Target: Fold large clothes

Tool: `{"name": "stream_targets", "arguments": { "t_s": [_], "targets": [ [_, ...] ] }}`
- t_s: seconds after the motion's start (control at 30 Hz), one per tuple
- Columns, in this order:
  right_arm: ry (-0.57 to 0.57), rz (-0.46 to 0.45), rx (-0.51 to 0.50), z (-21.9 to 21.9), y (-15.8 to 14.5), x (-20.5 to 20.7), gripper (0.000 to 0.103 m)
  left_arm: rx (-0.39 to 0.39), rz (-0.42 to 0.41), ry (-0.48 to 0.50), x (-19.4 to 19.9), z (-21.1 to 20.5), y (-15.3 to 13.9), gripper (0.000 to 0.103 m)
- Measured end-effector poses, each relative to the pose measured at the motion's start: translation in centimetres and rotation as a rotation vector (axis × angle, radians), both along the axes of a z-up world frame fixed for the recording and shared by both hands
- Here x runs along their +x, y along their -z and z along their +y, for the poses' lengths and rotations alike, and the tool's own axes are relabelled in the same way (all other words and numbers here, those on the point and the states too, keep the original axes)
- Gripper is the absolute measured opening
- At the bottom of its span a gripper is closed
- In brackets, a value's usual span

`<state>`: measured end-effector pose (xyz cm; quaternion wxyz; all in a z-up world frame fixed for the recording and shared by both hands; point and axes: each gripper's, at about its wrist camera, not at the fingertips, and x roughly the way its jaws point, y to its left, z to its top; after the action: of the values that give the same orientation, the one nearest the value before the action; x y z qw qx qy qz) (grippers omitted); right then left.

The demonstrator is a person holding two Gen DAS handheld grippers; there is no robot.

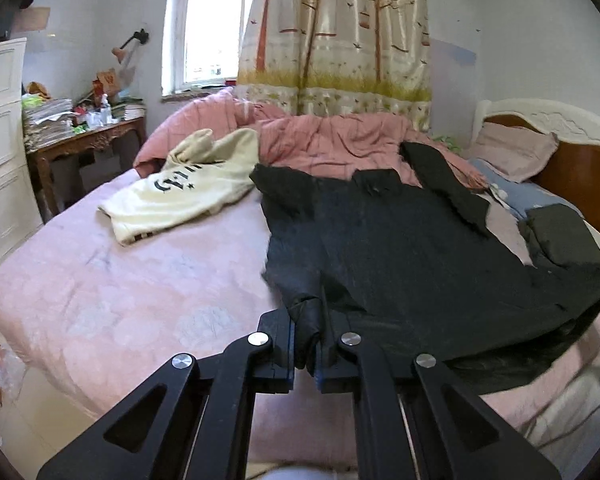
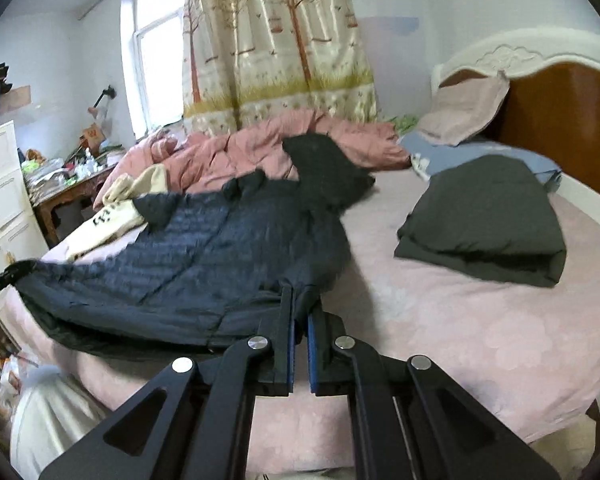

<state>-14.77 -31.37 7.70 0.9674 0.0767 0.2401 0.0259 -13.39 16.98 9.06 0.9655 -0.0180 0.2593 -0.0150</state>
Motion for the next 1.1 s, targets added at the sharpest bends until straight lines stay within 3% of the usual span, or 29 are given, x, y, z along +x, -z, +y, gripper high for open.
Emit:
{"name": "stream_targets", "arguments": {
  "t_s": [0.07,0.17,0.3,0.4,0.53,0.67,0.77,0.8,0.83,0.87,0.93,1.0,1.1],
  "targets": [
    [0.025,-0.013,0.011,-0.2,-0.8,2.0,0.006,0.003,0.001,-0.045,3.0,-0.6,-0.5,0.007],
    [0.05,0.007,-0.022,0.4,-1.4,8.6,0.006,0.005,0.046,-0.108,9.2,-1.3,0.1,0.007],
    [0.074,0.122,-0.061,1.1,1.5,19.4,0.006,-0.004,0.177,-0.173,18.1,-1.4,4.1,0.007],
    [0.087,0.19,-0.079,1.3,4.4,23.8,0.006,0.015,0.301,-0.186,23.1,-1.3,8.4,0.007],
    [0.093,0.263,-0.062,1.1,8.4,27.0,0.006,0.002,0.389,-0.172,25.6,-1.1,11.9,0.008],
    [0.105,0.284,-0.031,0.6,10.5,27.6,0.007,0.115,0.348,-0.15,25.1,-2.6,12.6,0.014],
    [0.111,0.236,0.001,0.1,9.7,26.8,0.009,0.116,0.299,-0.169,23.9,-2.5,11.9,0.027],
    [0.119,0.223,-0.009,0.0,9.4,26.4,0.012,0.1,0.277,-0.179,23.5,-2.2,11.7,0.032],
    [0.138,0.199,-0.032,0.1,8.8,25.9,0.028,0.088,0.244,-0.206,22.5,-1.9,11.2,0.05],
    [0.162,0.177,-0.053,0.1,8.2,25.4,0.057,0.075,0.213,-0.231,21.5,-1.4,10.7,0.064],
    [0.218,0.076,-0.087,0.1,6.7,23.4,0.094,0.037,0.152,-0.253,19.7,-0.5,9.3,0.07],
    [0.243,-0.007,-0.109,0.1,5.3,21.5,0.097,0.01,0.085,-0.235,17.9,-0.4,7.9,0.072],
    [0.224,-0.075,-0.106,0.4,3.1,19.2,0.097,0.014,-0.043,-0.174,14.6,-1.6,5.3,0.085]
  ]
}}
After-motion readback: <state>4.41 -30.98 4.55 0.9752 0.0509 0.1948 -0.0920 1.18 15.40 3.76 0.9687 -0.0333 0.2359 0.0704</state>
